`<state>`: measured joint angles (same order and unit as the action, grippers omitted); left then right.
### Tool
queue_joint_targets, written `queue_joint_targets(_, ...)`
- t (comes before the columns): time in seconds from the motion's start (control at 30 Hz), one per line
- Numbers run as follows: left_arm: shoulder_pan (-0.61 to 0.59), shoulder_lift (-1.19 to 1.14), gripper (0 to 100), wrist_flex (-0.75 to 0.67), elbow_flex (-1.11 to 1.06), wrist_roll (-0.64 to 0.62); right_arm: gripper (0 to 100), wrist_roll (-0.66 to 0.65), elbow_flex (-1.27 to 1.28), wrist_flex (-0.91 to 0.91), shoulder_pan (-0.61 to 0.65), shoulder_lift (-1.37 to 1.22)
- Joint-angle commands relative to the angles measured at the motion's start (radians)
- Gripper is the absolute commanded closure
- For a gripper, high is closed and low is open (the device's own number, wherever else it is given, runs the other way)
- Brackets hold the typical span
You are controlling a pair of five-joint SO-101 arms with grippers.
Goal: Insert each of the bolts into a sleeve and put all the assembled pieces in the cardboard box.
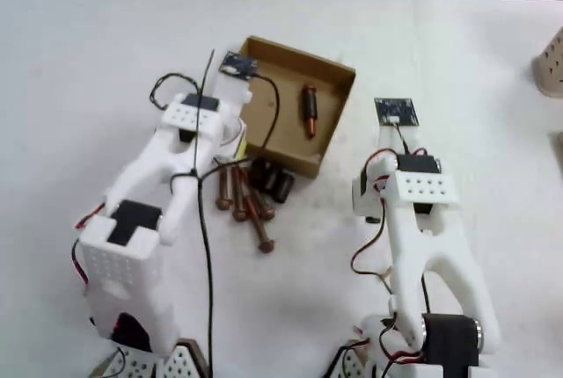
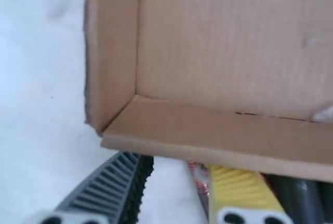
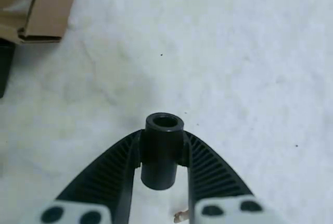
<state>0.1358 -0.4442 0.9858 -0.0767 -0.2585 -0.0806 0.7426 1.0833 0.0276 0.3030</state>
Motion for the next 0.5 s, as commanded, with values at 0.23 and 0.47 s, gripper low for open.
queue_joint_targets(0.23,-0.108,-0.001,98,0.074,0.055,-0.009,98.1,-0.012,-0.005,-0.012,-0.033,0.039)
queue_joint_targets(0.47,-0.325,-0.001,98,0.103,0.054,-0.044,98.1,-0.012,-0.005,-0.012,-0.031,0.039)
